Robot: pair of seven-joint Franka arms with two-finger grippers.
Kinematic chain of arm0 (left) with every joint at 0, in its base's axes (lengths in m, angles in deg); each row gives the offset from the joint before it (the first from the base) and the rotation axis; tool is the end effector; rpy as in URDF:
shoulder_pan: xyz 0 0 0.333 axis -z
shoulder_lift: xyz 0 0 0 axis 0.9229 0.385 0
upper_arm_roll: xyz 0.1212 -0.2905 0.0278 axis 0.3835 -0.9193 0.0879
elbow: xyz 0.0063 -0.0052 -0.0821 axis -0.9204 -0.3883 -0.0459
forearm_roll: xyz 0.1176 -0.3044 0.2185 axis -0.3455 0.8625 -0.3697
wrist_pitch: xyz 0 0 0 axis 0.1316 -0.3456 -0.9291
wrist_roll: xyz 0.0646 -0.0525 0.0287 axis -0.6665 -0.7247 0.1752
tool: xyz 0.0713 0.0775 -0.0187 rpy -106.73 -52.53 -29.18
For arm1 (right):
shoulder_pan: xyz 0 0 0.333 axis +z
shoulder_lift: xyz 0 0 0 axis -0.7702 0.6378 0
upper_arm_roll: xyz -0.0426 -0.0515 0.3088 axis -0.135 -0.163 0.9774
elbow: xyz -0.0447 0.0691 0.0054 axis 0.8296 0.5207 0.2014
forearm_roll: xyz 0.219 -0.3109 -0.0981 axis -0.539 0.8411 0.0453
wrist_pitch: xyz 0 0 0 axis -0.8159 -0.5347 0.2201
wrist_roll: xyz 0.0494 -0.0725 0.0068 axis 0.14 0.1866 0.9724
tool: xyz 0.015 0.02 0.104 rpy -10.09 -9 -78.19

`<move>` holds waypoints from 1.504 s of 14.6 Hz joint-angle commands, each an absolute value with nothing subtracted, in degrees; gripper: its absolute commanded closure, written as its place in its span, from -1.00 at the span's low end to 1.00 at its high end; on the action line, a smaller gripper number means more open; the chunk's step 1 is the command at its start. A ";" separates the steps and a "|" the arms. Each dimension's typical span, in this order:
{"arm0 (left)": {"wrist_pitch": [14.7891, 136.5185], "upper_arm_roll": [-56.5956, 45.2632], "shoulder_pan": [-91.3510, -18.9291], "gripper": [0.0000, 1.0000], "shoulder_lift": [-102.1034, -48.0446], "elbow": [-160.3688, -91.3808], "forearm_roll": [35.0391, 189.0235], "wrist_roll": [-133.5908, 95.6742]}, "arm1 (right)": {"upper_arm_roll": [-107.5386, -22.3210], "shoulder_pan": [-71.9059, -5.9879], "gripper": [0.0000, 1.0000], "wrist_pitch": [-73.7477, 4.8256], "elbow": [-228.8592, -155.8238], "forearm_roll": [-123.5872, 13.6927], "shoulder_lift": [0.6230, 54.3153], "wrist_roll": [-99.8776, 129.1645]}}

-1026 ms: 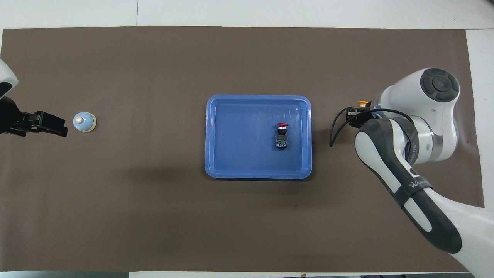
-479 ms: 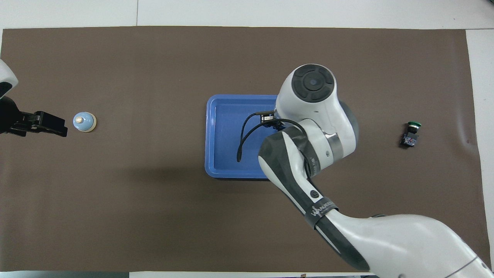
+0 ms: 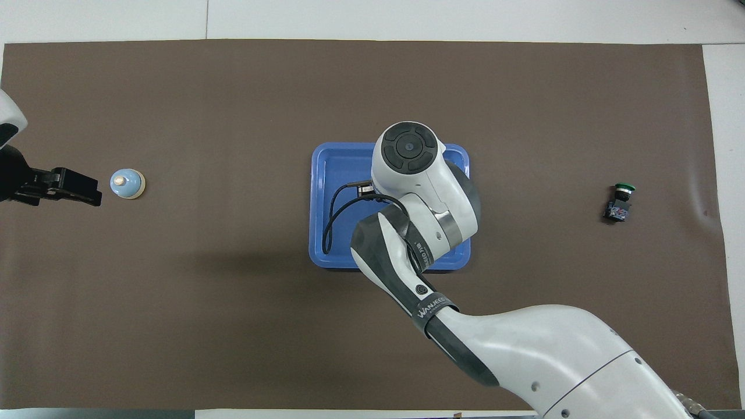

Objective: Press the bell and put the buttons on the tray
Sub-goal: 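Place the yellow button in the tray beside the red one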

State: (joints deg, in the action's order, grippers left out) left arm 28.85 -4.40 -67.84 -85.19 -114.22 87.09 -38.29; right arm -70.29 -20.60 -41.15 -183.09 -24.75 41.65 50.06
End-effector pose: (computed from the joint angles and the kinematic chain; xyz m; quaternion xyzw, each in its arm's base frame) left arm 0.5492 -0.0126 0.5669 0.9977 -0.0447 -0.0507 0.0035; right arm 0.5811 0.3548 0.3170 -0.9994 -0.0334 0.0031 0.0105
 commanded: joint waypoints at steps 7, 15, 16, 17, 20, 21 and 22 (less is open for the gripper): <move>29.56 -4.40 -67.97 -1.00 -86.28 -115.03 86.72 -38.62 | -69.76 -18.64 -0.37 -48.79 -192.74 -25.41 38.06 52.77; 29.56 -4.40 -68.06 -1.00 -86.28 -115.03 86.72 -38.62 | -71.43 -28.99 -1.00 -29.82 -187.55 -25.15 26.38 55.27; 29.56 -4.40 -68.06 -1.00 -86.28 -115.03 86.72 -38.62 | -71.43 -32.84 -1.00 -28.24 -187.55 -24.54 25.06 51.86; 29.56 -4.40 -68.06 -1.00 -86.28 -115.03 86.72 -38.62 | -71.43 -37.06 -1.00 -27.35 -187.73 -24.45 24.35 48.34; 29.64 -4.31 -68.06 -1.00 -86.28 -115.03 86.72 -38.62 | -71.52 -47.44 -1.00 -26.72 -189.13 -22.79 24.08 37.88; 29.64 -4.40 -68.06 -1.00 -86.28 -115.03 86.72 -38.62 | -71.52 -50.08 -1.00 -27.34 -191.05 -21.73 23.47 34.89; 29.56 -4.40 -68.06 -1.00 -86.28 -115.03 86.72 -38.62 | -71.52 -52.54 -1.00 -28.12 -193.16 -21.20 22.77 32.42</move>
